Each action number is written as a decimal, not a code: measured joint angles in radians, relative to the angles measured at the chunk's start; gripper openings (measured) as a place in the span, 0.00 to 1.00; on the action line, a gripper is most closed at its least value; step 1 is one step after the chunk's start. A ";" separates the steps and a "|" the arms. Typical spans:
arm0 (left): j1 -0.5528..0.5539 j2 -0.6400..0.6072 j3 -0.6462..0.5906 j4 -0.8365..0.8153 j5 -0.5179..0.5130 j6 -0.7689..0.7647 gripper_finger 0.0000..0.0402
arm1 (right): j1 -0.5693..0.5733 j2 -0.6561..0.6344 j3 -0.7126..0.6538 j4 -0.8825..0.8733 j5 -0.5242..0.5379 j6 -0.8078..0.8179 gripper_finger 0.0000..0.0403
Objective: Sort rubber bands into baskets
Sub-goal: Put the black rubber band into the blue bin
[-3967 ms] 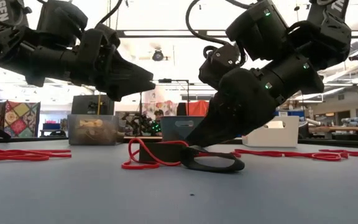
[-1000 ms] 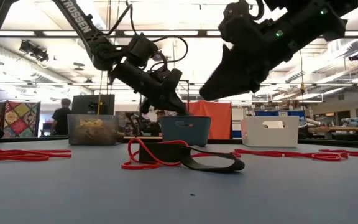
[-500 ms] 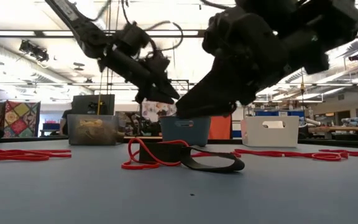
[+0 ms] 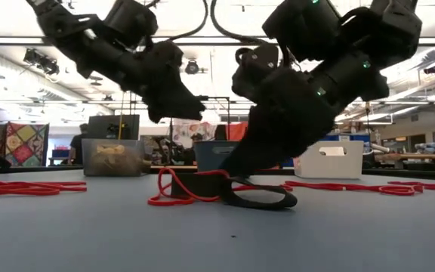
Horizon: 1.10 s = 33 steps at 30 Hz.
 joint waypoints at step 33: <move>-0.270 0.037 -0.009 0.107 -0.068 0.015 0.45 | 0.145 -0.031 -0.005 -0.081 -0.140 0.006 0.02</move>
